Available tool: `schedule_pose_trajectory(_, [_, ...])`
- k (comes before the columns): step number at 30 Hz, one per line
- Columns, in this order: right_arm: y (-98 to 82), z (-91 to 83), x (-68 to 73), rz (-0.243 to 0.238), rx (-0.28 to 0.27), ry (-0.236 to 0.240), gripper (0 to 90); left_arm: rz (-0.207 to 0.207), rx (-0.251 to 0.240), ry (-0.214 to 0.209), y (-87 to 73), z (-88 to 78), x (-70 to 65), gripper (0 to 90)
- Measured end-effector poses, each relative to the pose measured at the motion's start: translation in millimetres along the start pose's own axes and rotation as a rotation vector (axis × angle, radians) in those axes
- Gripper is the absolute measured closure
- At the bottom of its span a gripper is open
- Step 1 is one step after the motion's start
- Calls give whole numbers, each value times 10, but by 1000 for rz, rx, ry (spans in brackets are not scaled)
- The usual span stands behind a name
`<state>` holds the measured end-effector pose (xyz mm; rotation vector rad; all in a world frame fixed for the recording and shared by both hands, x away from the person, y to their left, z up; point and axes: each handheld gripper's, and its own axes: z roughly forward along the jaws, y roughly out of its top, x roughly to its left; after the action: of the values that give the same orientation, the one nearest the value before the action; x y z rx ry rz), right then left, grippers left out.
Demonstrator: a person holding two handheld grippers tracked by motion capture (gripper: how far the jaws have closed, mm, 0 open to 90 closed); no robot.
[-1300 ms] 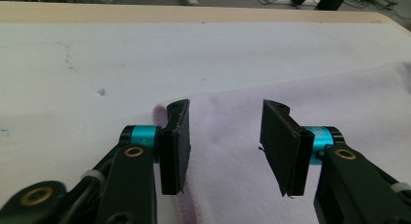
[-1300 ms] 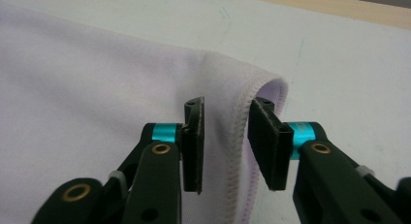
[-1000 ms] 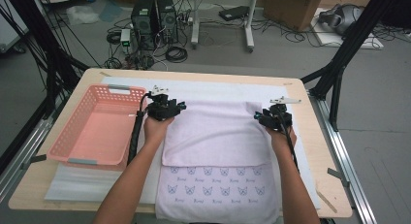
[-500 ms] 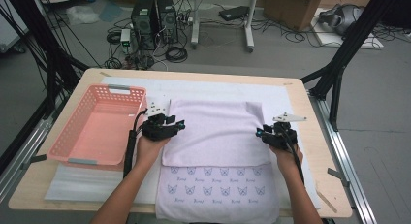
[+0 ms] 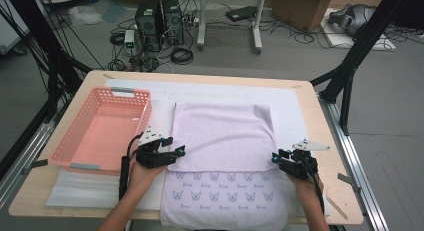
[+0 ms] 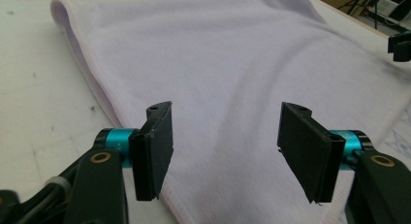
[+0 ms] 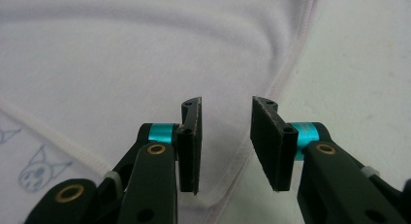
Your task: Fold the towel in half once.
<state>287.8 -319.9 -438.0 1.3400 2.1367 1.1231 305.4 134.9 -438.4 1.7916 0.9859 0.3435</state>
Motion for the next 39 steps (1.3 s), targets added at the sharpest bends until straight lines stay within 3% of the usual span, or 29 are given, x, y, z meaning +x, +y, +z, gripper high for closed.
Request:
schedule_pose_trajectory(5, [-101, -70, 101, 1, 7, 3, 641, -4, 17, 6, -151, -100, -39, 360])
schedule_pose_trajectory(8, [-157, -114, 169, 0, 19, -1, 631, -24, 41, 29, -226, -176, -65, 430])
schedule_pose_trajectory(11, [-215, -115, 213, -17, 42, -18, 623, -17, 50, 39, -280, -245, -107, 531])
schedule_pose_trajectory(14, [-253, -149, 263, -18, 39, -41, 625, -13, 66, 52, -311, -283, -150, 577])
schedule_pose_trajectory(21, [-290, -186, 318, -53, 60, -71, 670, -7, 89, 59, -344, -312, -190, 580])
schedule_pose_trajectory(24, [-285, -176, 344, -70, 72, -76, 751, 9, 112, 67, -342, -290, -215, 602])
schedule_pose_trajectory(29, [-270, -164, 380, -98, 83, -80, 820, 65, 144, 96, -339, -252, -275, 769])
schedule_pose_trajectory(32, [-271, -166, 389, -93, 82, -83, 823, 89, 144, 107, -340, -250, -298, 856])
schedule_pose_trajectory(39, [-275, -170, 357, -66, 68, -67, 833, 60, 106, 91, -331, -284, -272, 872])
